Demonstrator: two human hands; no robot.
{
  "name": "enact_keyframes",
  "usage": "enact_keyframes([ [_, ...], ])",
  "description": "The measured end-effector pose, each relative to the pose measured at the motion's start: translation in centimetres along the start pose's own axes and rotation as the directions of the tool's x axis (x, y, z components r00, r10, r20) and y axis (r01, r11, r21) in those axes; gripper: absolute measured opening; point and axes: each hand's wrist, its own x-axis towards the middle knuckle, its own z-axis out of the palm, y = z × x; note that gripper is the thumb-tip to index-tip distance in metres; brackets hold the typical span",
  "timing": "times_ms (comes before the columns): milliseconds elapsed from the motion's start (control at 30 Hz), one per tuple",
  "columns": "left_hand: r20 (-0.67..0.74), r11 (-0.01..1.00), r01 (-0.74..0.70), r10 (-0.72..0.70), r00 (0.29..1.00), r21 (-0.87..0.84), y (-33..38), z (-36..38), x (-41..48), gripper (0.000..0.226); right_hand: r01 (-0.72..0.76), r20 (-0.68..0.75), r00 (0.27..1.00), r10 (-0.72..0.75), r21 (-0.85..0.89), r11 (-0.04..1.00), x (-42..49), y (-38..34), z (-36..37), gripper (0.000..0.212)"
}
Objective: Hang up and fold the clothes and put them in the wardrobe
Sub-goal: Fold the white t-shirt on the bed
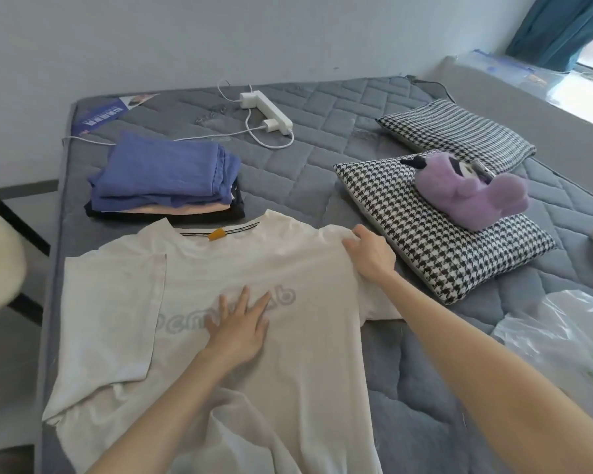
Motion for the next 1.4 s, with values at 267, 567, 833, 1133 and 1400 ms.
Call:
enact_keyframes([
  [267, 0.045, 0.998, -0.037, 0.035, 0.998, 0.054, 1.3, 0.8, -0.3, 0.055, -0.321, 0.217, 0.921, 0.323, -0.043, 0.946, -1.0, 4.6, -0.8, 0.061],
  [567, 0.055, 0.996, -0.055, 0.051, 0.997, 0.077, 2.5, 1.7, -1.0, 0.054, -0.125, 0.484, 0.834, 0.264, -0.3, 0.946, -5.2, 4.2, -0.9, 0.085],
  [833, 0.071, 0.997, -0.057, 0.053, 0.996, 0.045, 1.7, 1.6, -1.4, 0.054, 0.104, 0.468, 0.882, -0.062, -0.065, 0.992, -8.0, 3.6, -1.2, 0.036],
  [1133, 0.091, 0.998, -0.059, 0.06, 0.994, -0.018, 1.7, 1.1, -1.0, 0.054, -0.071, -0.093, 0.991, 0.093, 0.215, 0.974, -5.7, 5.3, -5.9, 0.026],
  [1400, 0.059, 0.992, -0.124, 0.122, 0.991, 0.034, 3.2, 0.5, -0.1, 0.054, -0.288, -0.187, 0.94, 0.284, 0.006, 0.958, -3.2, 8.2, -7.2, 0.024],
])
